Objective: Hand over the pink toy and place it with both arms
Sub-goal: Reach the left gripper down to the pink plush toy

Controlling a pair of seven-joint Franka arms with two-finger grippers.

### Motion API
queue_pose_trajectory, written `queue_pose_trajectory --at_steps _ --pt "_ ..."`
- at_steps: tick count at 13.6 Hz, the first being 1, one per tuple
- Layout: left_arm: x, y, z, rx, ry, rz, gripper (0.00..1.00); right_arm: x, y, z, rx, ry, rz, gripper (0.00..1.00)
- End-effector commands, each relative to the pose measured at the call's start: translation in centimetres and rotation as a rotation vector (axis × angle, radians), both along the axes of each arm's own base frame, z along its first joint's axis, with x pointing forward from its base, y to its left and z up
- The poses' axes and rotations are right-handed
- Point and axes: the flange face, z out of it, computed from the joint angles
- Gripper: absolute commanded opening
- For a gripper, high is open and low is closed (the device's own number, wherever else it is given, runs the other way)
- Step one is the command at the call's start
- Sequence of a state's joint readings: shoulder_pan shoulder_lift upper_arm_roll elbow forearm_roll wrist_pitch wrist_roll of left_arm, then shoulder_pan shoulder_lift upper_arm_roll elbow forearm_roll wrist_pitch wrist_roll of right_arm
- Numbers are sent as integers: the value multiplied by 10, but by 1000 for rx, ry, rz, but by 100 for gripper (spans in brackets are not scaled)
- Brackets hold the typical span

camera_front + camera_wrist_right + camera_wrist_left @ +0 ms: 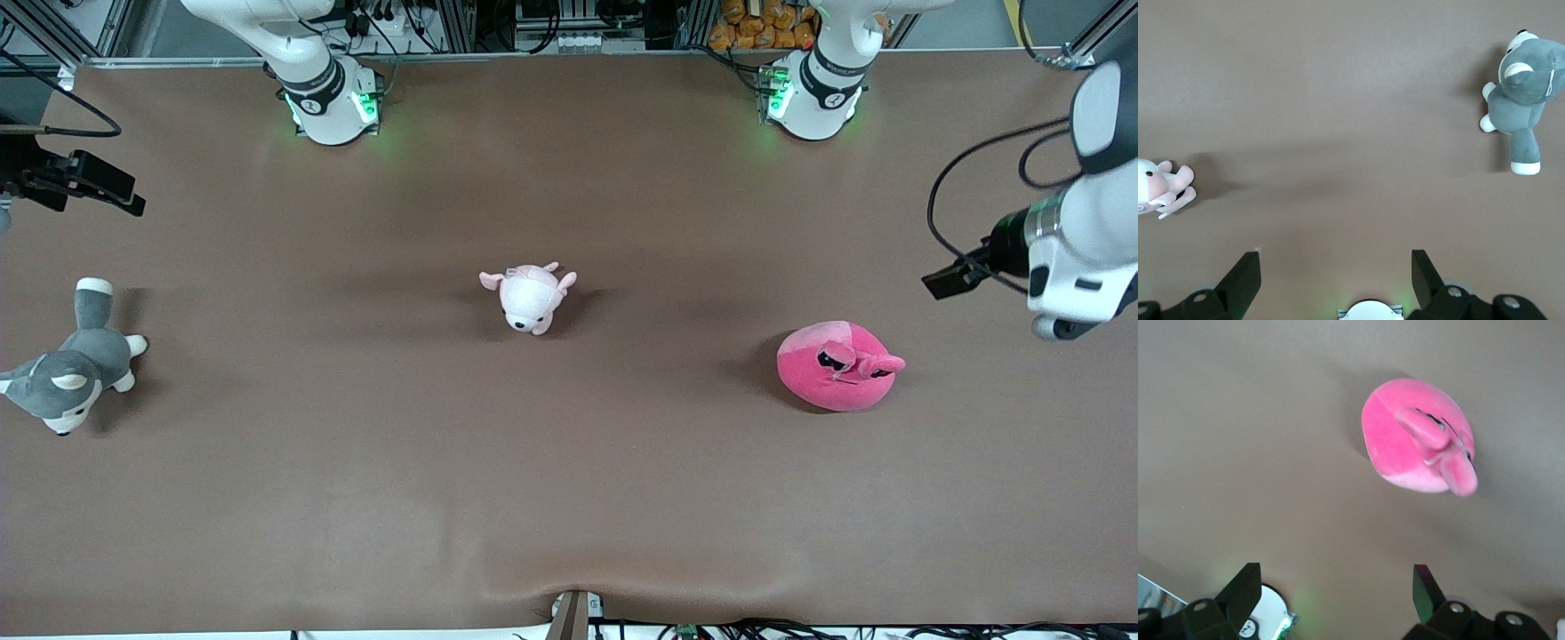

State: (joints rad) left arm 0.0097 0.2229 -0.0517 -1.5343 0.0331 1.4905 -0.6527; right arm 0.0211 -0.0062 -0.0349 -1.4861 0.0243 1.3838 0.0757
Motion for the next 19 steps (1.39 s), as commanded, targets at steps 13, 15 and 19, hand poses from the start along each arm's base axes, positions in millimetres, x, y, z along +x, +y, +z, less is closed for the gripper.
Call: queue_pose_trajectory --at_steps 13,15,19 --pt "49 36 -133 -129 101 499 96 5 9 4 13 -27 -5 100" --pt "53 40 -141 -163 112 525 96 5 10 4 13 -27 -3 100" --pt "59 46 -156 -219 130 570 84 5 16 6 14 -33 15 100"
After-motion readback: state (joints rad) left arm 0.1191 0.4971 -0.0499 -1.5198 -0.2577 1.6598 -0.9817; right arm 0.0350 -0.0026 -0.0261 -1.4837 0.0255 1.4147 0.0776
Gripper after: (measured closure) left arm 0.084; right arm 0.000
